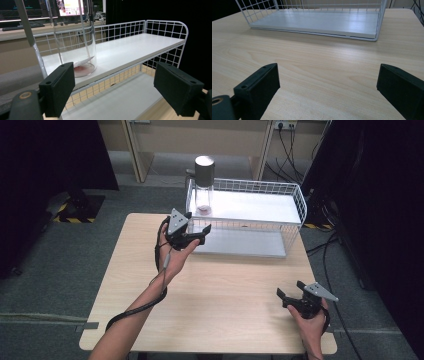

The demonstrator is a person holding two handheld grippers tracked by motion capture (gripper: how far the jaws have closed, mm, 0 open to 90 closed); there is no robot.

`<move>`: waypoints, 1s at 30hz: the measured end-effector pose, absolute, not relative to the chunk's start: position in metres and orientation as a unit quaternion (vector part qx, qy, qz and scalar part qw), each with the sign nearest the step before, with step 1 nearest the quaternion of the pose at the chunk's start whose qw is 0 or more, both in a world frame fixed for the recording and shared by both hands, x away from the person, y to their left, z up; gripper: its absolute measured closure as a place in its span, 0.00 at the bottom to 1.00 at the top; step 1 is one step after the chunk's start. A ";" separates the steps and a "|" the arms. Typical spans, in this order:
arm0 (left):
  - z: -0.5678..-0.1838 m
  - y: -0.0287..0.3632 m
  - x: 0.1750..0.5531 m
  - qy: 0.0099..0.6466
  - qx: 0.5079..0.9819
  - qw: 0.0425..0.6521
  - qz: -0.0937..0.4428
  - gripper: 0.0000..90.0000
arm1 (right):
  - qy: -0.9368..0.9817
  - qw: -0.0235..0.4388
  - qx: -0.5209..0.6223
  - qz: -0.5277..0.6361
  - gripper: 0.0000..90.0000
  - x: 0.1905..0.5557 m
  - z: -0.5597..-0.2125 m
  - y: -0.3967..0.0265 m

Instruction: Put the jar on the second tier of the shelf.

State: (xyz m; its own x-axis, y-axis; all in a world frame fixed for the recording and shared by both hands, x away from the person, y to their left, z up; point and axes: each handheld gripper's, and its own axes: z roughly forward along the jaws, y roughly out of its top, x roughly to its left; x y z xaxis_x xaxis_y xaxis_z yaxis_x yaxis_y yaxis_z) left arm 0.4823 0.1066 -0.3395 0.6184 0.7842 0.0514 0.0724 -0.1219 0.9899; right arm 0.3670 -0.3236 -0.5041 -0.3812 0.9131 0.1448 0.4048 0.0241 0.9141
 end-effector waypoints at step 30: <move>-0.365 0.123 0.459 0.310 0.691 0.583 0.293 0.18 | 0.669 0.259 0.492 0.493 0.05 0.367 -0.504 -0.323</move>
State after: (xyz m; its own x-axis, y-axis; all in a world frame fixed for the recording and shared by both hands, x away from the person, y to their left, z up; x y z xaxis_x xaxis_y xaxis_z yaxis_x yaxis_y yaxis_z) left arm 0.4593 0.1230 -0.3645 0.6353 0.7710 0.0438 0.0871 -0.1279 0.9879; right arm 0.3667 -0.3233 -0.5041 -0.3816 0.9139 0.1384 0.4018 0.0291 0.9153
